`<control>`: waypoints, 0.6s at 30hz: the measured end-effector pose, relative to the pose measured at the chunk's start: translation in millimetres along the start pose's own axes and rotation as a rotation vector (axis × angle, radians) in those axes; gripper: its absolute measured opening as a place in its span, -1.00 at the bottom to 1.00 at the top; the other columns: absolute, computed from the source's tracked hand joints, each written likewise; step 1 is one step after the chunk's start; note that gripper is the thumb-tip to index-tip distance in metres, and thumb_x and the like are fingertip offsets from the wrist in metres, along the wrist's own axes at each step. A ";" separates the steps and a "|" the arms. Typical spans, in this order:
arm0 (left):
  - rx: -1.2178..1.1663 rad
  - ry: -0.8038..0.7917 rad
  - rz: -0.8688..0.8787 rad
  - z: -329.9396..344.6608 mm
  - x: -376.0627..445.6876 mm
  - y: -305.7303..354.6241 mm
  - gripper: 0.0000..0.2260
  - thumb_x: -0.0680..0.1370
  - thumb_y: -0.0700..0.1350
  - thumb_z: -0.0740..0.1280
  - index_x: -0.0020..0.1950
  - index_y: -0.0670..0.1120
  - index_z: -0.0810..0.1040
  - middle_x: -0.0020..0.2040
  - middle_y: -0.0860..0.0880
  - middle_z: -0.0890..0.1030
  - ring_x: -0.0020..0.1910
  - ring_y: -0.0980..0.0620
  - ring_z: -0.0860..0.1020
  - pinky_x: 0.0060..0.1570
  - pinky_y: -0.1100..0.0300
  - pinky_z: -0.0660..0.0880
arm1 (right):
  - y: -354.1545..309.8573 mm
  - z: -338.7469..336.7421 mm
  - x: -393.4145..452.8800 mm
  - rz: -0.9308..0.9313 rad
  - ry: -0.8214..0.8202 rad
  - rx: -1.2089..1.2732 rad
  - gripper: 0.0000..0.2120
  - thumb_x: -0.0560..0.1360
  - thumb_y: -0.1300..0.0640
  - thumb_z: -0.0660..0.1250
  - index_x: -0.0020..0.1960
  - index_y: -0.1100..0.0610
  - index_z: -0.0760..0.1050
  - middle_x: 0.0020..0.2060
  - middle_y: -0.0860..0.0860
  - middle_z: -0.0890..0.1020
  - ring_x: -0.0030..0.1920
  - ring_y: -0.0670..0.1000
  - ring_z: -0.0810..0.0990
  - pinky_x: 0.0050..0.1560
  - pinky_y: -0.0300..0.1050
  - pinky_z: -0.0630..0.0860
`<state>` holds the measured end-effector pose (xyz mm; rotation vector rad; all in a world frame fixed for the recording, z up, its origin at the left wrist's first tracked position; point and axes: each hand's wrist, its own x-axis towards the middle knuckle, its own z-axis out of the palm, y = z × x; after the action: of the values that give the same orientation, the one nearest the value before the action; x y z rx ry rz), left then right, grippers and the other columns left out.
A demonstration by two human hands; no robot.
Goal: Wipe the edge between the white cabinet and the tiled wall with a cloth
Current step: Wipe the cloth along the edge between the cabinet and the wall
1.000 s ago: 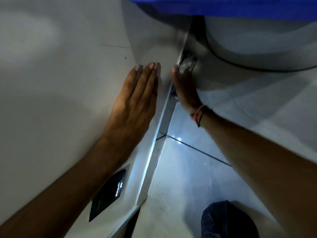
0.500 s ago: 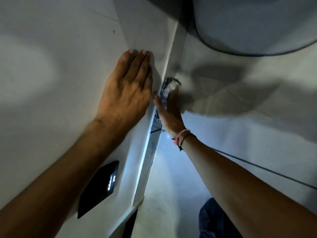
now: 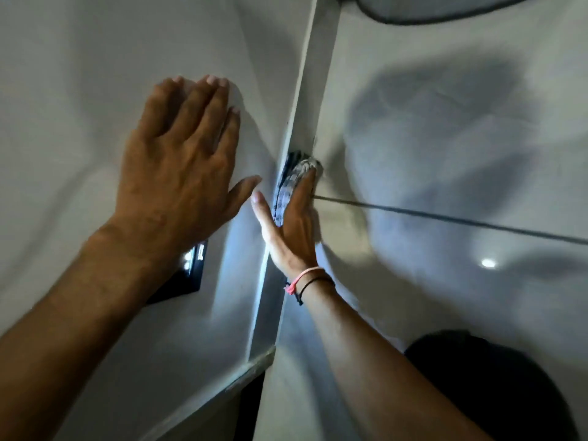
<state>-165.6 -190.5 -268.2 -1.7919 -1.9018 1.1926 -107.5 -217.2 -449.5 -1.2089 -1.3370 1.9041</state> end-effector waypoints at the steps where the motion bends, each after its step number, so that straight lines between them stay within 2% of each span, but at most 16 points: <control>1: -0.003 -0.017 0.021 -0.5 -6.0 -0.8 -0.22 0.70 0.32 -0.04 0.64 -0.31 0.22 0.68 -0.32 0.13 0.69 -0.27 0.07 0.68 -0.24 -0.02 | 4.7 0.6 -2.6 -0.012 -0.028 -0.038 0.10 0.44 -0.44 0.19 0.69 0.12 -0.23 0.71 0.05 -0.07 0.71 -0.01 -0.06 0.72 0.07 0.01; 4: 0.018 -0.069 0.048 -2.5 -16.4 -3.5 -0.11 0.63 0.40 -0.10 0.65 -0.30 0.21 0.69 -0.31 0.10 0.70 -0.27 0.04 0.68 -0.27 -0.03 | 3.1 -3.1 9.9 -0.049 -0.061 -0.069 0.13 0.42 -0.47 0.14 0.69 0.18 -0.23 0.71 0.08 -0.13 0.72 0.03 -0.14 0.72 0.10 -0.04; 5: 0.037 -0.074 0.052 -3.0 -15.9 -2.9 -0.13 0.65 0.40 -0.07 0.66 -0.29 0.20 0.69 -0.31 0.09 0.70 -0.26 0.03 0.68 -0.27 -0.03 | -2.2 -5.8 18.2 -0.059 -0.045 -0.058 0.12 0.43 -0.47 0.15 0.69 0.18 -0.18 0.71 0.08 -0.07 0.72 0.04 -0.09 0.72 0.08 -0.01; 6: 0.049 -0.086 0.060 -2.9 -14.5 -1.8 -0.14 0.66 0.40 -0.02 0.66 -0.27 0.19 0.70 -0.30 0.08 0.70 -0.25 0.02 0.68 -0.27 -0.04 | -5.6 -8.2 26.6 -0.060 -0.019 -0.041 0.07 0.43 -0.46 0.18 0.68 0.17 -0.06 0.69 0.08 0.07 0.70 0.07 0.07 0.70 0.05 0.10; 7: 0.059 -0.096 0.072 -2.8 -11.7 -1.4 -0.13 0.63 0.40 0.03 0.67 -0.26 0.19 0.70 -0.30 0.08 0.71 -0.24 0.01 0.68 -0.27 -0.04 | -8.3 -9.7 32.2 -0.052 0.028 -0.021 -0.03 0.43 -0.44 0.21 0.61 0.14 0.10 0.59 0.07 0.28 0.61 0.11 0.30 0.60 0.01 0.30; 8: 0.068 -0.102 0.081 -2.8 -9.2 -0.7 -0.12 0.60 0.40 0.04 0.67 -0.26 0.19 0.70 -0.29 0.08 0.71 -0.24 0.01 0.68 -0.28 -0.05 | -9.2 -10.8 34.9 -0.040 0.080 -0.013 -0.16 0.43 -0.43 0.24 0.49 0.11 0.23 0.40 0.02 0.44 0.44 0.13 0.51 0.41 -0.04 0.47; 9: 0.072 -0.103 0.086 -2.0 -6.6 -0.1 -0.12 0.59 0.40 0.04 0.67 -0.25 0.20 0.70 -0.29 0.08 0.71 -0.23 0.01 0.68 -0.27 -0.05 | -8.5 -10.9 35.4 -0.031 0.119 -0.022 -0.26 0.43 -0.42 0.25 0.38 0.08 0.27 0.24 -0.04 0.50 0.27 0.14 0.61 0.19 -0.12 0.52; 10: 0.076 -0.102 0.084 -0.7 -4.8 0.6 -0.12 0.59 0.41 0.04 0.67 -0.25 0.20 0.70 -0.28 0.08 0.71 -0.22 0.01 0.68 -0.27 -0.05 | -4.5 -10.9 35.7 -0.025 0.137 -0.031 -0.29 0.43 -0.42 0.25 0.35 0.06 0.26 0.18 -0.06 0.54 0.18 0.15 0.65 0.06 -0.19 0.47; 11: 0.081 -0.103 0.077 0.6 -3.1 1.7 -0.12 0.60 0.41 0.03 0.67 -0.24 0.20 0.71 -0.27 0.08 0.71 -0.21 0.02 0.68 -0.27 -0.06 | -0.9 -12.1 36.6 -0.013 0.138 -0.035 -0.26 0.45 -0.41 0.26 0.42 0.05 0.22 0.22 -0.04 0.60 0.18 0.16 0.66 0.04 -0.25 0.42; 12: 0.085 -0.107 0.071 1.5 -1.5 2.6 -0.12 0.60 0.42 0.03 0.67 -0.24 0.21 0.71 -0.27 0.08 0.71 -0.21 0.02 0.68 -0.27 -0.05 | 2.0 -13.3 38.2 0.006 0.126 -0.030 -0.17 0.47 -0.40 0.27 0.54 0.04 0.12 0.35 0.00 0.61 0.27 0.16 0.64 0.09 -0.29 0.40; 13: 0.089 -0.115 0.067 1.9 -0.8 2.9 -0.12 0.60 0.42 0.02 0.67 -0.23 0.20 0.71 -0.27 0.08 0.71 -0.21 0.01 0.68 -0.28 -0.05 | 2.5 -13.9 40.1 0.026 0.106 -0.022 -0.08 0.50 -0.39 0.26 0.65 0.02 -0.03 0.50 0.03 0.51 0.39 0.14 0.57 0.20 -0.31 0.37; 15: 0.112 -0.125 0.064 2.3 -0.2 4.9 -0.11 0.59 0.43 -0.02 0.67 -0.22 0.19 0.71 -0.27 0.07 0.71 -0.21 0.01 0.68 -0.28 -0.04 | 0.1 -12.9 47.0 0.022 0.054 -0.012 0.00 0.54 -0.35 0.25 0.69 0.04 -0.26 0.69 0.04 0.13 0.64 0.10 0.26 0.53 -0.24 0.17; 16: 0.129 -0.127 0.060 2.4 -0.8 6.1 -0.10 0.58 0.44 -0.04 0.67 -0.22 0.19 0.71 -0.27 0.07 0.71 -0.21 0.01 0.68 -0.28 -0.03 | -2.9 -10.8 51.0 0.000 0.024 -0.024 0.01 0.56 -0.33 0.25 0.69 0.09 -0.27 0.71 0.05 -0.02 0.70 0.07 0.07 0.67 -0.12 0.04; 18: 0.134 -0.146 0.050 3.4 -2.1 9.3 -0.08 0.57 0.46 -0.05 0.68 -0.22 0.16 0.71 -0.27 0.05 0.71 -0.21 0.00 0.68 -0.29 -0.03 | -7.9 -5.9 56.3 -0.020 -0.023 -0.085 0.02 0.56 -0.33 0.23 0.69 0.17 -0.25 0.71 0.10 -0.17 0.71 0.04 -0.16 0.73 0.07 -0.10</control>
<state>-161.0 -194.7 -276.1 -1.7340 -1.8136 1.4681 -129.4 -166.4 -463.8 -1.2132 -1.4498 1.8695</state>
